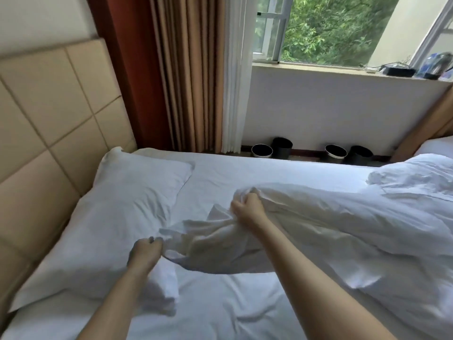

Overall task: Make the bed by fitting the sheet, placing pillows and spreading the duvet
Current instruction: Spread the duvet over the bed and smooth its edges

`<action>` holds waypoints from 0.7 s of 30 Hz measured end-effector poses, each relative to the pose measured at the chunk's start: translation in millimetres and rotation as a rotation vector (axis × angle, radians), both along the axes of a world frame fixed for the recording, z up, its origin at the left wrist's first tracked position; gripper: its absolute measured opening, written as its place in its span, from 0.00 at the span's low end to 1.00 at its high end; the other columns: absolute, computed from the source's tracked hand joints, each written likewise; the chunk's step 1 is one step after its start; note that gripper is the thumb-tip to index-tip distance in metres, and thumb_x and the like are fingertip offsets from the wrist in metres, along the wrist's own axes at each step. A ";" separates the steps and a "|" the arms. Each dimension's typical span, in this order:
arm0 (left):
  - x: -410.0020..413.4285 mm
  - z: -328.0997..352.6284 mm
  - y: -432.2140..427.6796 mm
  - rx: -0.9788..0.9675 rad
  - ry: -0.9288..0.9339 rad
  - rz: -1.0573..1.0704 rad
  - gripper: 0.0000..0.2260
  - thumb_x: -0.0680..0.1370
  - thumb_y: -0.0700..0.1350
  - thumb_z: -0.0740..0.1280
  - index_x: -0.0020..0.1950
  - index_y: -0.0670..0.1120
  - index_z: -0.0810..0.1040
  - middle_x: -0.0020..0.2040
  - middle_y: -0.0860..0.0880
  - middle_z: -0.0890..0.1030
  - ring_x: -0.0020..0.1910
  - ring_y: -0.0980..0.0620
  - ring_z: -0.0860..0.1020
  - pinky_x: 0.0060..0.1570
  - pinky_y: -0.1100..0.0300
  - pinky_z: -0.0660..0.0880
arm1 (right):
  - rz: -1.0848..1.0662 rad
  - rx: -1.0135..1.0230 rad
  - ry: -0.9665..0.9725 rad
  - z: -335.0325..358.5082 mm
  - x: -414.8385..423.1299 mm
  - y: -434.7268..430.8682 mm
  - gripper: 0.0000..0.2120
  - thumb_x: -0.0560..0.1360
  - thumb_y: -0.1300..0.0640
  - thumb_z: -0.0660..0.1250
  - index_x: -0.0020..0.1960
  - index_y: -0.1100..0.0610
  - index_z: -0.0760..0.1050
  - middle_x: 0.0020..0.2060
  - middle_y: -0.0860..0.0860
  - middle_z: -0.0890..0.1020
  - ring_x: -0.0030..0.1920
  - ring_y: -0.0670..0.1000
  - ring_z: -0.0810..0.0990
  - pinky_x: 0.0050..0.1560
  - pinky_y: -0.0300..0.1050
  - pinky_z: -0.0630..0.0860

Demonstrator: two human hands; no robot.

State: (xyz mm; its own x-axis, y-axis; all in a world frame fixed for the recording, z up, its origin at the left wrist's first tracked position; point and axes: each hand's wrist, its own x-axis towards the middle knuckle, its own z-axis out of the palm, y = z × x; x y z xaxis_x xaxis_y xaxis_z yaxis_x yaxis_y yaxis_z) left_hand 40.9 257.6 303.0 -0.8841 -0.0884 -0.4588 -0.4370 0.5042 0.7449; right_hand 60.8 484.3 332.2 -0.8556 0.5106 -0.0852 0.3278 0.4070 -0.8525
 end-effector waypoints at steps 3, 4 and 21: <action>-0.5 -12.0 -3.9 -0.366 0.188 -0.228 0.28 0.77 0.63 0.54 0.67 0.44 0.69 0.67 0.43 0.73 0.66 0.43 0.70 0.67 0.48 0.59 | 0.181 -0.040 -0.113 -32.4 -5.4 -34.0 0.16 0.68 0.60 0.64 0.27 0.55 0.60 0.26 0.50 0.65 0.31 0.50 0.67 0.29 0.39 0.60; 4.9 -14.8 3.9 -0.336 0.210 -0.377 0.33 0.74 0.67 0.53 0.71 0.46 0.64 0.71 0.46 0.69 0.70 0.46 0.66 0.70 0.50 0.55 | 0.204 -0.068 -0.134 -42.4 -3.8 -40.8 0.13 0.66 0.58 0.63 0.27 0.55 0.61 0.27 0.50 0.66 0.34 0.50 0.68 0.31 0.41 0.62; 33.1 -79.0 88.9 0.033 -0.086 -0.433 0.16 0.64 0.50 0.68 0.48 0.45 0.80 0.45 0.47 0.82 0.49 0.45 0.80 0.43 0.57 0.73 | -0.146 -1.074 -0.170 -93.9 73.5 1.4 0.09 0.78 0.57 0.59 0.51 0.58 0.76 0.46 0.57 0.81 0.46 0.54 0.80 0.44 0.39 0.78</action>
State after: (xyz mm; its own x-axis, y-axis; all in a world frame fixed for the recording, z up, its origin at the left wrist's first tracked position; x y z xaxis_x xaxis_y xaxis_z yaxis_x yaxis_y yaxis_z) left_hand 73.9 346.5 223.9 -0.7948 0.2975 -0.5290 -0.2521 0.6311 0.7336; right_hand 134.2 485.7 238.3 -0.7280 0.1952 -0.6572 0.4590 -0.5732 -0.6788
